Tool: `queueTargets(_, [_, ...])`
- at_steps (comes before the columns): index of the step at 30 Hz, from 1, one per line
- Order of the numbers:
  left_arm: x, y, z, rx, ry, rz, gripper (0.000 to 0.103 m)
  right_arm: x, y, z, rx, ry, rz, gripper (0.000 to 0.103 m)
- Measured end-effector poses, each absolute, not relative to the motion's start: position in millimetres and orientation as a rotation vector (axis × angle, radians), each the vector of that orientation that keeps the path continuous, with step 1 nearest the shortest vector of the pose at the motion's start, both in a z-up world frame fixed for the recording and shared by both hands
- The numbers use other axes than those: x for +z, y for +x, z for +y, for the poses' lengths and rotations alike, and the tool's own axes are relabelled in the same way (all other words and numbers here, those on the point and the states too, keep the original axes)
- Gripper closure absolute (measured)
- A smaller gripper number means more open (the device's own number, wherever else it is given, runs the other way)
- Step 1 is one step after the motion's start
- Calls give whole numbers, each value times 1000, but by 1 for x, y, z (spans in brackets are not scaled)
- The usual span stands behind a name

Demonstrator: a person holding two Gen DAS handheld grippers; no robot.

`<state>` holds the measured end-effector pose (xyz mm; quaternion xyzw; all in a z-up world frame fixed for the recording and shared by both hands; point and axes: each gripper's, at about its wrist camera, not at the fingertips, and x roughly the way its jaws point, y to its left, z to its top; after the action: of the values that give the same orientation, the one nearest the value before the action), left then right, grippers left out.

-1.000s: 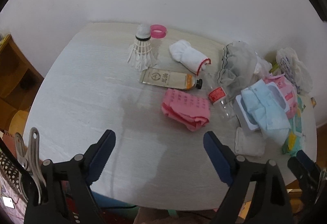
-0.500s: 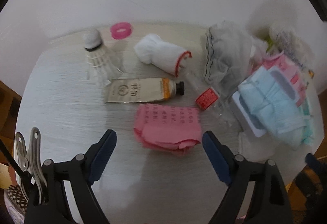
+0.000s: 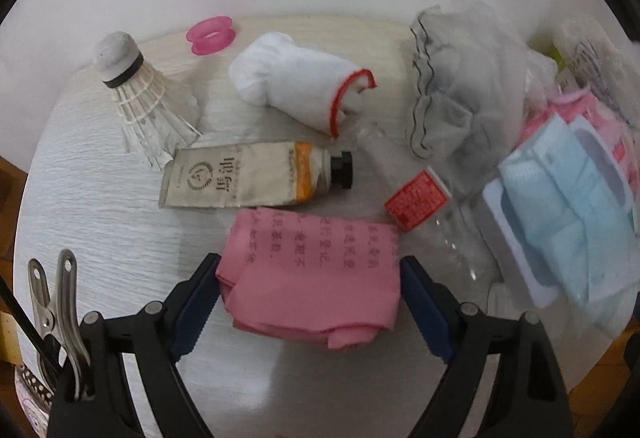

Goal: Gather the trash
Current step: 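Reach the left tool to the pink cloth and close on it, then grasp the clear red-label bottle with the right tool while left holds cloth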

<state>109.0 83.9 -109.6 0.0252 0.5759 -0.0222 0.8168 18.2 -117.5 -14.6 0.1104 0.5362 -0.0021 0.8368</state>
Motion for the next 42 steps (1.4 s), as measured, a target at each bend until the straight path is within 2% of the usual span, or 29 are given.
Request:
queueTargets(4, [-111, 113, 87, -31, 42, 1210, 14, -16, 23, -122, 13, 241, 1127, 25])
queueTargets(9, [-107, 98, 90, -42, 41, 1196, 21, -18, 30, -125, 15, 247, 1128, 25])
queueTargets(20, [-82, 65, 143, -107, -22, 1197, 22, -15, 30, -99, -31, 213, 1108, 25])
queueTargets(33, [-45, 30, 216, -89, 5, 1154, 22, -1, 51, -21, 79, 164, 1067, 25])
queueTargets(39, [-46, 28, 234, -62, -6, 1139, 22, -12, 70, 13, 116, 112, 1085, 32])
queueTargets(42, [-44, 26, 247, -48, -19, 1136, 22, -20, 82, 27, 147, 58, 1099, 40])
